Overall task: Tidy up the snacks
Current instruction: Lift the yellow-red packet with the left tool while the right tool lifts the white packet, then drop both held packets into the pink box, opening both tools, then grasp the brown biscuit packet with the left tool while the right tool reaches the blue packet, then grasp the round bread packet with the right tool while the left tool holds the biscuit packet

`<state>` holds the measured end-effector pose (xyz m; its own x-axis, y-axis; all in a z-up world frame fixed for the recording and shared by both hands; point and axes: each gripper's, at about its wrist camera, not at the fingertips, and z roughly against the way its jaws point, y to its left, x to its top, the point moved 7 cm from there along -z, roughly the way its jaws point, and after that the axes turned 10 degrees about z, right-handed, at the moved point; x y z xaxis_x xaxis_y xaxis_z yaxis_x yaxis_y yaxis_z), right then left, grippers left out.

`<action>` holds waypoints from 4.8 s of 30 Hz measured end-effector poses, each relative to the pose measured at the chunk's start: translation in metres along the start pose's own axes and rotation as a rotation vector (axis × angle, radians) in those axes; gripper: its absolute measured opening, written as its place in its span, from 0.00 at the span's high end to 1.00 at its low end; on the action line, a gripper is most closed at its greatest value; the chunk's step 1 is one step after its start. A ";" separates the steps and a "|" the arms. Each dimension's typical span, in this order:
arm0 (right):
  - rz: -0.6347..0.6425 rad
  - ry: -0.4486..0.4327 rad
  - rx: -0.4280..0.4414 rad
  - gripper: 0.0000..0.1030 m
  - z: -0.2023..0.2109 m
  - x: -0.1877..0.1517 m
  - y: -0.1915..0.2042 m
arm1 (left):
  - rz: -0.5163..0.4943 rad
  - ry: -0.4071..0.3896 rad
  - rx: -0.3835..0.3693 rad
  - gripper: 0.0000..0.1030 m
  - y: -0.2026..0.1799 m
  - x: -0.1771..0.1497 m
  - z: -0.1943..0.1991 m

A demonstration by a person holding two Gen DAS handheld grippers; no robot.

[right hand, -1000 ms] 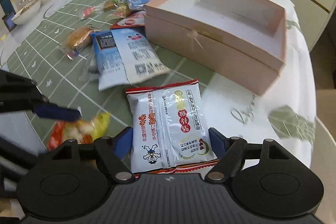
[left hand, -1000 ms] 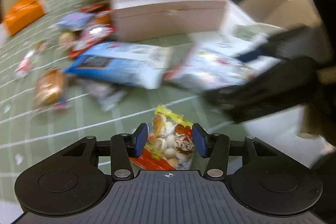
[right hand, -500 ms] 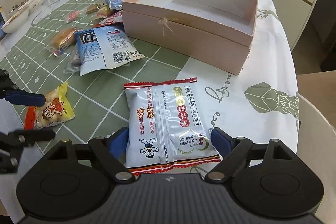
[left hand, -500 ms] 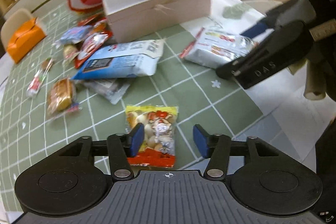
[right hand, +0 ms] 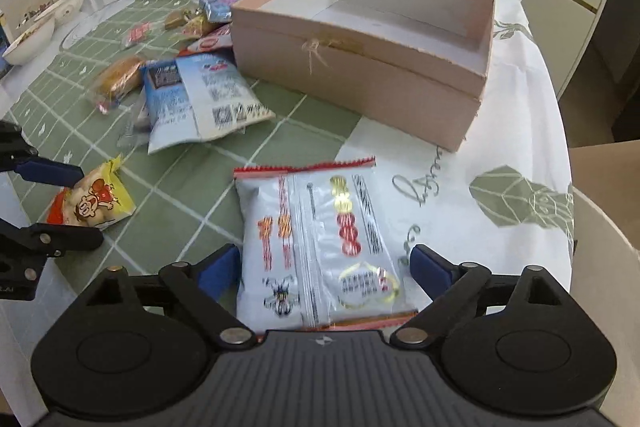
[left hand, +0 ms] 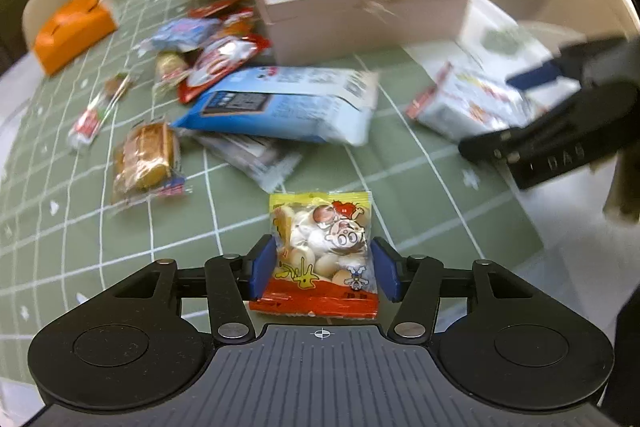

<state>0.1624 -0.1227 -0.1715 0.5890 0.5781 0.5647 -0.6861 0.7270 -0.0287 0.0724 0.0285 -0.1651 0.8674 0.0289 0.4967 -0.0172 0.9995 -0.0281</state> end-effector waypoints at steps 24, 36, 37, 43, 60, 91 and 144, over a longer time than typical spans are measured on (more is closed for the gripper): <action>-0.039 -0.207 0.060 0.26 0.089 0.093 -0.031 | 0.165 -0.144 -0.255 0.49 -0.025 0.090 0.047; -0.232 -0.035 0.071 0.25 -0.045 0.214 -0.139 | 0.107 -0.187 -0.198 0.48 -0.039 0.237 -0.081; -0.264 -0.001 0.076 0.25 -0.059 0.213 -0.141 | 0.106 -0.173 -0.199 0.49 -0.038 0.236 -0.086; -0.342 -0.011 0.078 0.25 -0.069 0.206 -0.148 | 0.173 -0.174 -0.281 0.49 -0.023 0.228 -0.076; 0.166 -0.064 0.246 0.17 -0.034 0.127 0.033 | 0.503 -0.125 -0.022 0.50 0.089 0.098 -0.013; 0.172 0.051 0.208 0.22 0.006 0.021 0.085 | 0.350 -0.043 0.093 0.44 0.044 0.091 -0.055; 0.147 0.046 -0.011 0.48 0.023 0.045 0.060 | 0.437 -0.079 -0.073 0.78 0.024 -0.021 0.026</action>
<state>0.1373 -0.0616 -0.1290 0.5020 0.6948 0.5150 -0.7617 0.6372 -0.1172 0.0411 0.0527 -0.1538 0.7456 0.4524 0.4894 -0.3360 0.8893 -0.3103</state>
